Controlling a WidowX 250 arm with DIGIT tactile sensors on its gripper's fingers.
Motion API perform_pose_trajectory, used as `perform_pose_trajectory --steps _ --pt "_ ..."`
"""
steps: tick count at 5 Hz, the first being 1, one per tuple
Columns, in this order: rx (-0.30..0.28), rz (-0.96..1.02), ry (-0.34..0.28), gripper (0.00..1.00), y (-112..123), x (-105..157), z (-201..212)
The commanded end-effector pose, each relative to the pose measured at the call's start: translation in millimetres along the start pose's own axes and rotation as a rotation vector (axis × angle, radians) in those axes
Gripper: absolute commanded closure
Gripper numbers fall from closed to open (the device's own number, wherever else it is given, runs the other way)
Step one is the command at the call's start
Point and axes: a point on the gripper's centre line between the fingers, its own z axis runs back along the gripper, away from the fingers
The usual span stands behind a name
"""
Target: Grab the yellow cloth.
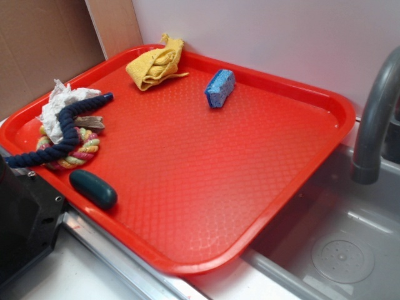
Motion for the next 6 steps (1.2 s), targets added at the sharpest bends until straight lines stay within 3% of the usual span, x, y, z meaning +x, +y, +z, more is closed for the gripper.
perform_pose_trajectory --steps 1,2,3,4,5,6 --pt "0.000 0.000 0.000 0.00 0.0 0.0 0.0" --pt "-0.008 0.050 0.009 0.00 50.6 45.0 -53.7" --pt "0.034 0.034 -0.009 0.00 84.6 84.0 -97.0" --pt "0.103 0.098 -0.066 0.00 101.4 117.3 -121.7" --pt "0.140 0.049 -0.113 0.00 100.4 137.9 -140.7" --pt "0.145 0.048 -0.150 0.00 117.0 150.6 -168.9"
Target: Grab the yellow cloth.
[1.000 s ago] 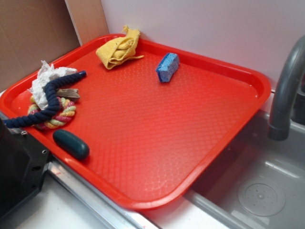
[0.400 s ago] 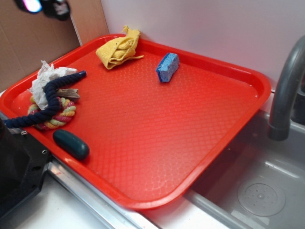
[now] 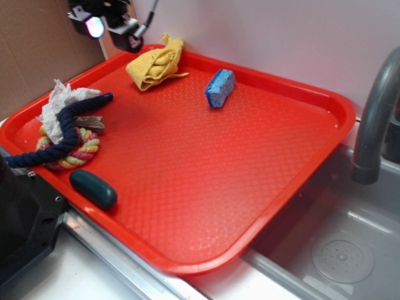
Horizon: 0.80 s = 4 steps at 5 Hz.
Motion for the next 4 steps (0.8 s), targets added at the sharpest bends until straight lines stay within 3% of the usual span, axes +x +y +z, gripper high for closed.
perform_pose_trajectory --steps 1,3,4 --pt "-0.065 -0.013 -0.116 0.00 12.8 39.7 -49.6" --pt "-0.089 -0.036 -0.105 0.00 10.4 46.0 -79.7" --pt "-0.080 -0.053 -0.106 1.00 3.4 44.0 -72.0"
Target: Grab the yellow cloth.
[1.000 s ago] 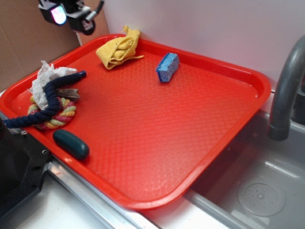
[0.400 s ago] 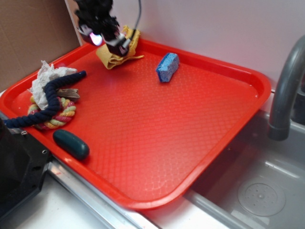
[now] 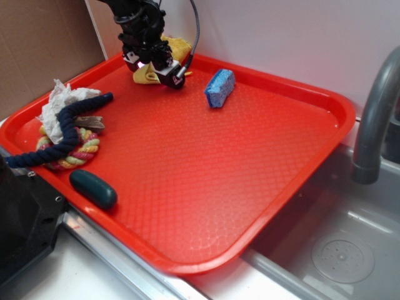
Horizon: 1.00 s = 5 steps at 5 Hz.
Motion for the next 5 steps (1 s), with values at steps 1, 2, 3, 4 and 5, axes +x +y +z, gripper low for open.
perform_pose_trajectory --steps 1,2,3,4,5 --pt "0.033 -0.040 -0.030 1.00 -7.5 6.3 33.0" --pt "0.078 -0.038 0.005 1.00 -7.5 1.3 57.6" --pt "0.098 -0.017 0.072 1.00 -16.5 -11.8 62.2" --pt "0.049 -0.052 0.053 1.00 -40.9 -26.8 93.1" --pt "0.032 -0.025 0.182 1.00 -85.1 -48.7 149.9"
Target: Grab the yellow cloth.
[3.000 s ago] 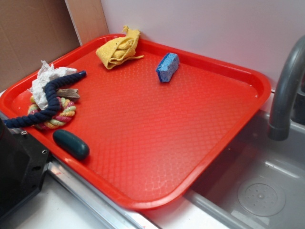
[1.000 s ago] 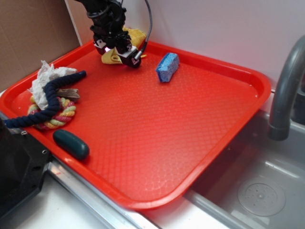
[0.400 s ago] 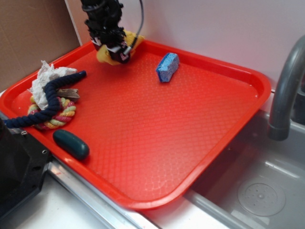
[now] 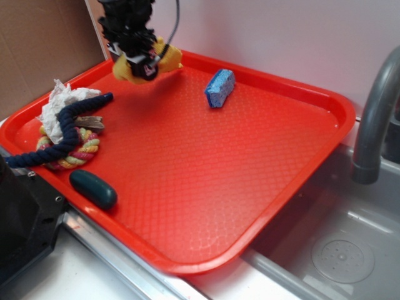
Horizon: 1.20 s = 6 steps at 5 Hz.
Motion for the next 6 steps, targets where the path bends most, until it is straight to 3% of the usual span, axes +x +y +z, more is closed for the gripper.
perform_pose_trajectory --steps 1,2,3,4,5,6 --pt "-0.061 -0.015 0.066 1.00 -59.2 -37.5 101.8" --pt "-0.078 -0.091 0.000 1.00 -71.6 -45.3 130.3" --pt "-0.094 -0.068 -0.011 1.00 -65.0 -50.7 151.0" --pt "-0.122 -0.054 -0.002 1.00 -58.1 -52.0 161.9" --pt "-0.042 0.026 0.011 1.00 -47.0 -52.7 162.4" --pt "-0.085 0.085 0.035 1.00 -36.1 -65.3 165.6"
